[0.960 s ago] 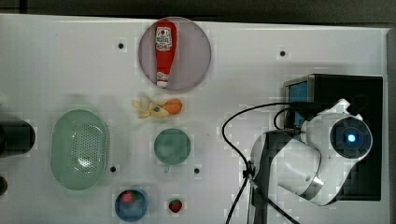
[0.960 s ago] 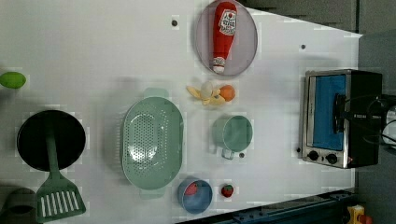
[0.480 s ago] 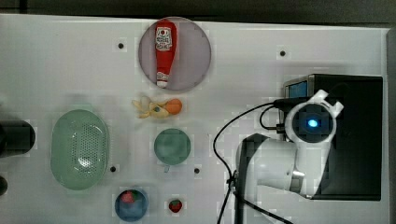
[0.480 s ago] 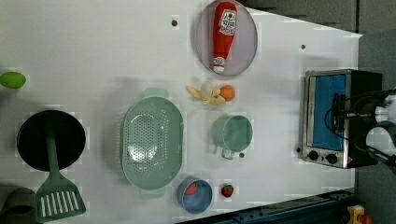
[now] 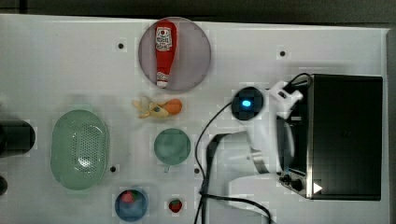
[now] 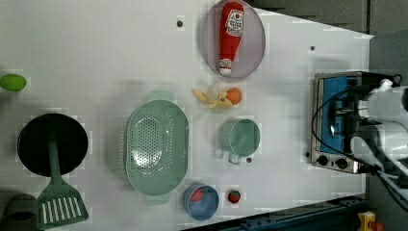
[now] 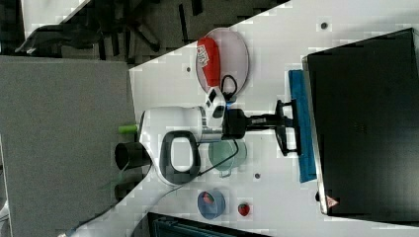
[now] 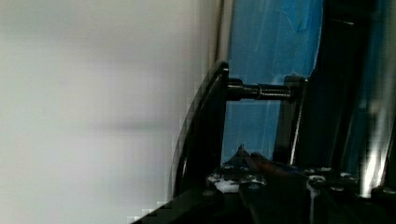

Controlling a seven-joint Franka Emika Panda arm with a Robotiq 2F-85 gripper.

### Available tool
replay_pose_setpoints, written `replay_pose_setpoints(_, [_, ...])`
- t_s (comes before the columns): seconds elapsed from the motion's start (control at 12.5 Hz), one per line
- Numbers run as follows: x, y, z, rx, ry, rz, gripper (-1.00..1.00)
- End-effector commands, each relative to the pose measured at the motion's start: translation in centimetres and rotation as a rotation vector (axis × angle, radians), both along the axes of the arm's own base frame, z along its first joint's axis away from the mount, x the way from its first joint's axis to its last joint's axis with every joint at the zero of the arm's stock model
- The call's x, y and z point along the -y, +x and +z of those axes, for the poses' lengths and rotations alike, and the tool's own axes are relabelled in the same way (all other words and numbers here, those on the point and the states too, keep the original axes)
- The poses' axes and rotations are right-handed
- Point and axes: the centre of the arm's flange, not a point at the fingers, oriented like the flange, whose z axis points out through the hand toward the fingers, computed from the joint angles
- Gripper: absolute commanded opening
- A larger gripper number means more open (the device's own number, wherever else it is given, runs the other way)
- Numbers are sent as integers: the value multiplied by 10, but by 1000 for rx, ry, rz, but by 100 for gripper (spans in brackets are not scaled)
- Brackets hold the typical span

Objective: Flap open oven.

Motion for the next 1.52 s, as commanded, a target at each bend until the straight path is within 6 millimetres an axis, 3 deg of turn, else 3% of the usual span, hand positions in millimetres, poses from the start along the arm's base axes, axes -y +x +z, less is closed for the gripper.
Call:
replay_pose_setpoints(0.08, [-84, -13, -72, -21, -99, -94, -65])
replay_pose_setpoints(0.64, [-154, -6, -151, 10, -381, -9, -65])
replay_pose_setpoints(0.96, [-172, 5, -192, -2, -494, 34, -65])
replay_pose_setpoints(1.2, [-176, 9, -188, 9, -530, 19, -65])
replay_pose_setpoints(1.52, [-192, 30, -148, 105, -407, -32, -65])
